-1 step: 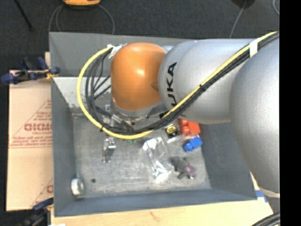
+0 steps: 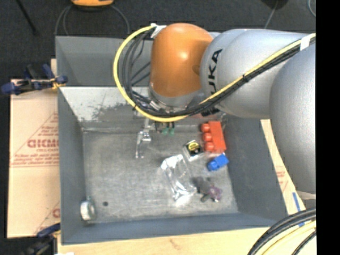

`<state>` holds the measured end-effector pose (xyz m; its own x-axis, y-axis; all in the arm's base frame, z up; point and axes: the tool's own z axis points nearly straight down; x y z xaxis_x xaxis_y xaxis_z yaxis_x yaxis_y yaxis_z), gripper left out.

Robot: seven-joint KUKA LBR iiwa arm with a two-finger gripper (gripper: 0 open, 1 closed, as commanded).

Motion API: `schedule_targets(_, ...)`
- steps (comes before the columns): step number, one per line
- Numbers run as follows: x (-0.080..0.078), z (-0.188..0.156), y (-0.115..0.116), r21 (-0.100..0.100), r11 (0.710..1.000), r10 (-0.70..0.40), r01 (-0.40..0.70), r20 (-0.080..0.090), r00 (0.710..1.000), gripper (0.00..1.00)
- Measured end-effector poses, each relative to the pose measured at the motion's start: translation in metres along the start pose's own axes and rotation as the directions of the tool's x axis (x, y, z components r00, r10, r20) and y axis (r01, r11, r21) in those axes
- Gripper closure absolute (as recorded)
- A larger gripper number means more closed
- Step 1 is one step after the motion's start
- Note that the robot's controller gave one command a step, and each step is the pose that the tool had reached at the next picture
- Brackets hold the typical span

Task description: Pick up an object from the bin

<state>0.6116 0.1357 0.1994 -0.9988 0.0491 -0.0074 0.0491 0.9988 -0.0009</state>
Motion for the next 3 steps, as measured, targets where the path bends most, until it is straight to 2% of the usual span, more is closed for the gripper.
schedule_targets(1,0.064,0.082,-0.113,0.003,1.0,0.008,-0.007,-0.014,1.0,0.0)
schedule_targets(2,0.049,0.124,-0.121,-0.007,0.999,0.047,-0.047,-0.002,0.999,0.0)
schedule_targets(3,0.064,0.123,-0.158,-0.01,0.992,0.122,-0.122,0.011,0.992,0.0)
